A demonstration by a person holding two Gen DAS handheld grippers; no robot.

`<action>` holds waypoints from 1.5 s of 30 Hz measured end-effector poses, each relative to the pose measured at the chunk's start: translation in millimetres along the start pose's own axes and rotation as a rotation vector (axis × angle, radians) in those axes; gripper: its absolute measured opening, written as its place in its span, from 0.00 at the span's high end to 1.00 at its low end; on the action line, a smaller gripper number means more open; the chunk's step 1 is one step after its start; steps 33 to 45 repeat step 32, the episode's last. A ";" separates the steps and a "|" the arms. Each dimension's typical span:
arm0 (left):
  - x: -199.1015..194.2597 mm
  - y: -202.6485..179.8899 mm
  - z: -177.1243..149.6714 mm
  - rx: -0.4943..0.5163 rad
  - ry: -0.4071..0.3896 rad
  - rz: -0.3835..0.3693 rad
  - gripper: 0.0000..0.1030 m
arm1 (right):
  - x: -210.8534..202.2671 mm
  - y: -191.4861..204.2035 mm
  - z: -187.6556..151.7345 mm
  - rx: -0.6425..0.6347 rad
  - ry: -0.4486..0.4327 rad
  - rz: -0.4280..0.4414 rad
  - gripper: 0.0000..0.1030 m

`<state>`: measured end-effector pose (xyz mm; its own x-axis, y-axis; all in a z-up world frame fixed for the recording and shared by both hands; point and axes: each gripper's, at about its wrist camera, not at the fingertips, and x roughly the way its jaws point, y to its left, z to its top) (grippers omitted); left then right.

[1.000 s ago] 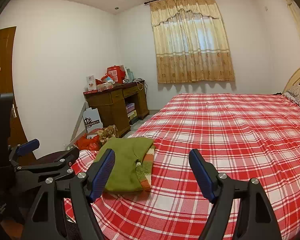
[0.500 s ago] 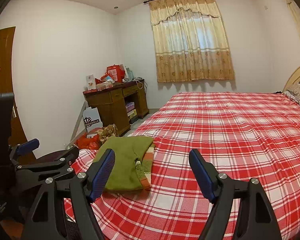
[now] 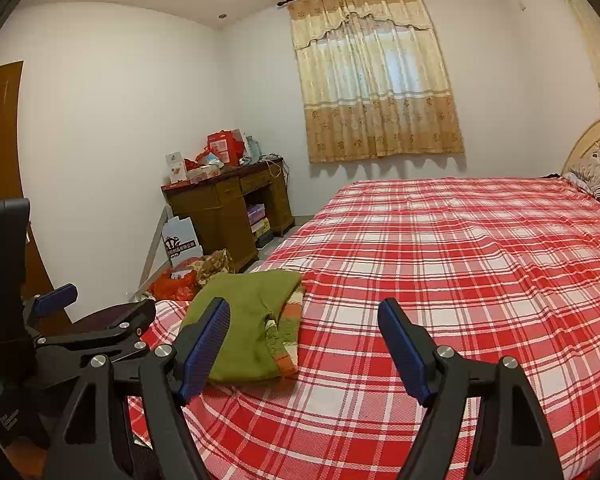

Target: Fold small clothes

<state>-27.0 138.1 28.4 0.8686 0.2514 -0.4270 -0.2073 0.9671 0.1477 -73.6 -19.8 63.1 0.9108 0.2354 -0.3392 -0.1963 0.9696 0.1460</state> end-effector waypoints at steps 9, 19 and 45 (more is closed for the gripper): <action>3.7 2.5 -0.5 -0.014 0.017 0.000 0.00 | 3.0 0.5 -2.6 0.015 0.012 -0.009 0.25; 12.8 1.2 -6.1 -0.024 0.052 0.010 0.00 | 7.4 -2.2 -7.0 0.025 0.028 -0.015 0.25; 22.4 1.7 -8.8 -0.024 0.070 0.014 0.00 | 13.1 -6.1 -9.3 0.041 0.053 -0.014 0.25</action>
